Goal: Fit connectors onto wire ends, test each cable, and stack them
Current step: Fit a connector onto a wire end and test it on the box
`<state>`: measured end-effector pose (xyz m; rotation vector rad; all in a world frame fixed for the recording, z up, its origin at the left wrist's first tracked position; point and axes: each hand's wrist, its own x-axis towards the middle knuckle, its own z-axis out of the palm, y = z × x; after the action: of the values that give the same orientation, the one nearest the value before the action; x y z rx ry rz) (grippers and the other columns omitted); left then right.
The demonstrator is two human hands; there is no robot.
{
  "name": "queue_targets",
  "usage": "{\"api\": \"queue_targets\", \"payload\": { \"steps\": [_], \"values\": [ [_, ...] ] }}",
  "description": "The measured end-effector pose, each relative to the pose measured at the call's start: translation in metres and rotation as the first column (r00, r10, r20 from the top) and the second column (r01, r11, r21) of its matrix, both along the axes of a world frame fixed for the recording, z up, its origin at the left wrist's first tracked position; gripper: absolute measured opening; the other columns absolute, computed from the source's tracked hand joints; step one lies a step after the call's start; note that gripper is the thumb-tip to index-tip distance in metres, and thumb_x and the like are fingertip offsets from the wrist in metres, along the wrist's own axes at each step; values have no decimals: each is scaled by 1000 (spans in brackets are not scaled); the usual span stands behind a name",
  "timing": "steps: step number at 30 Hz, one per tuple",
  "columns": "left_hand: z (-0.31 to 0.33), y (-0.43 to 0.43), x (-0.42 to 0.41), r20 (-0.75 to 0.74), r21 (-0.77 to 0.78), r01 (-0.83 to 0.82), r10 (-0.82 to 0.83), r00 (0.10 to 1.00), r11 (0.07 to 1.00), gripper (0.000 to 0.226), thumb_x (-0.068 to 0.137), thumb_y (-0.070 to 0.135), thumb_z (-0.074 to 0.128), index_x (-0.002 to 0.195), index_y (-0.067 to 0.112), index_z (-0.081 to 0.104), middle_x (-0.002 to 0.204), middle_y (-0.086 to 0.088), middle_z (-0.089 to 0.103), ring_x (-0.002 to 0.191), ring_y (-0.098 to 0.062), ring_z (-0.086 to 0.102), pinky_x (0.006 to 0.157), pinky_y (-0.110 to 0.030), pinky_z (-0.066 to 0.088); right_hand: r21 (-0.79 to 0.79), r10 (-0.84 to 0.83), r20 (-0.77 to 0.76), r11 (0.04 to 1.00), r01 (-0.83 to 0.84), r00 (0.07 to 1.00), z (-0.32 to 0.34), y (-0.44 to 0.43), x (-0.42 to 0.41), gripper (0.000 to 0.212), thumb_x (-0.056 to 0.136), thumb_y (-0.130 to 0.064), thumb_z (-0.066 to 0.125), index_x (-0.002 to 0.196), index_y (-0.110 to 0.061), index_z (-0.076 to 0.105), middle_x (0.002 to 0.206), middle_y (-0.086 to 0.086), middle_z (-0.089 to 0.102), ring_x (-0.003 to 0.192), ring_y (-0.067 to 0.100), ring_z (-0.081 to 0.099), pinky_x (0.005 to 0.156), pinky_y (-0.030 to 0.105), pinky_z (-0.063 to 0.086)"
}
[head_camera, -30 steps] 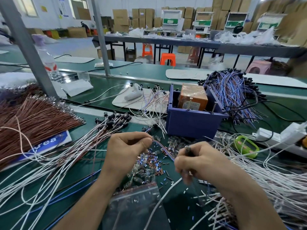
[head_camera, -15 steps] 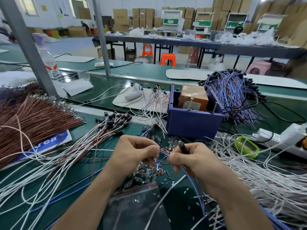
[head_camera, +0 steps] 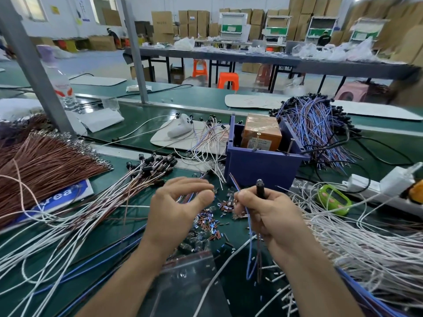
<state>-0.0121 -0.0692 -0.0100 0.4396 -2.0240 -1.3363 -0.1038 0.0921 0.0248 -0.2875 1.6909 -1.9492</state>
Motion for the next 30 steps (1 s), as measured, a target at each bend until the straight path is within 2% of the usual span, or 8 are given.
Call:
{"api": "queue_targets", "payload": {
  "steps": [3,6,8,10,14,19,24,30],
  "values": [
    [0,15,0,62,-76,40,-35,997,996,35,65,78,74,91,55,78,94,25,75,96,3,70,82,-11,49,-53,-70,31,996,71,997,-3,-6,3,6,86,0,73,81,1,76,68,14,71,40,3,55,38,12,39],
    [2,32,-3,72,-3,151,-150,986,989,23,68,61,81,90,59,76,85,24,77,80,5,73,72,-11,53,-76,-96,9,992,97,995,-8,-11,4,13,82,-2,78,71,-8,80,74,13,75,61,16,67,57,30,59],
    [5,37,-10,49,149,204,-213,976,968,23,64,48,91,85,48,81,82,12,79,75,-1,74,69,-17,55,-102,-94,1,990,94,996,-9,-12,5,12,80,-4,79,71,-11,81,76,13,75,69,23,68,75,45,61],
    [9,39,-16,-6,306,232,-241,970,923,24,59,40,90,80,31,84,79,-1,80,70,-6,73,66,-17,55,-142,-93,5,986,93,996,-10,-12,3,9,78,-6,80,71,-11,81,74,12,74,68,21,67,71,39,61],
    [13,36,-29,14,461,158,-185,983,873,5,75,8,85,76,12,83,75,-10,78,64,-10,70,61,-15,52,-173,-95,59,980,104,994,-12,-10,-1,6,81,-6,78,76,-8,81,64,5,69,48,5,58,47,16,46],
    [17,38,-40,41,498,90,-127,991,863,8,78,7,82,73,13,81,67,-5,75,52,-5,61,51,-12,45,-159,-195,27,967,197,980,-12,-6,-6,14,85,4,74,73,-4,78,61,4,68,43,3,53,43,13,41],
    [11,40,-36,18,521,159,-197,980,839,14,81,8,80,85,20,84,76,-9,77,57,-10,61,55,-18,50,-108,-253,-71,964,244,965,-17,-7,-7,21,85,-2,77,68,-15,79,60,0,67,50,5,56,48,16,43],
    [12,38,-34,-32,543,91,-88,996,835,15,80,3,80,77,18,82,74,-12,77,61,-15,68,57,-21,54,-105,-128,-64,987,121,990,-16,-8,-3,19,86,-4,75,71,-14,79,58,-1,65,41,0,46,42,12,36]
  ]
}}
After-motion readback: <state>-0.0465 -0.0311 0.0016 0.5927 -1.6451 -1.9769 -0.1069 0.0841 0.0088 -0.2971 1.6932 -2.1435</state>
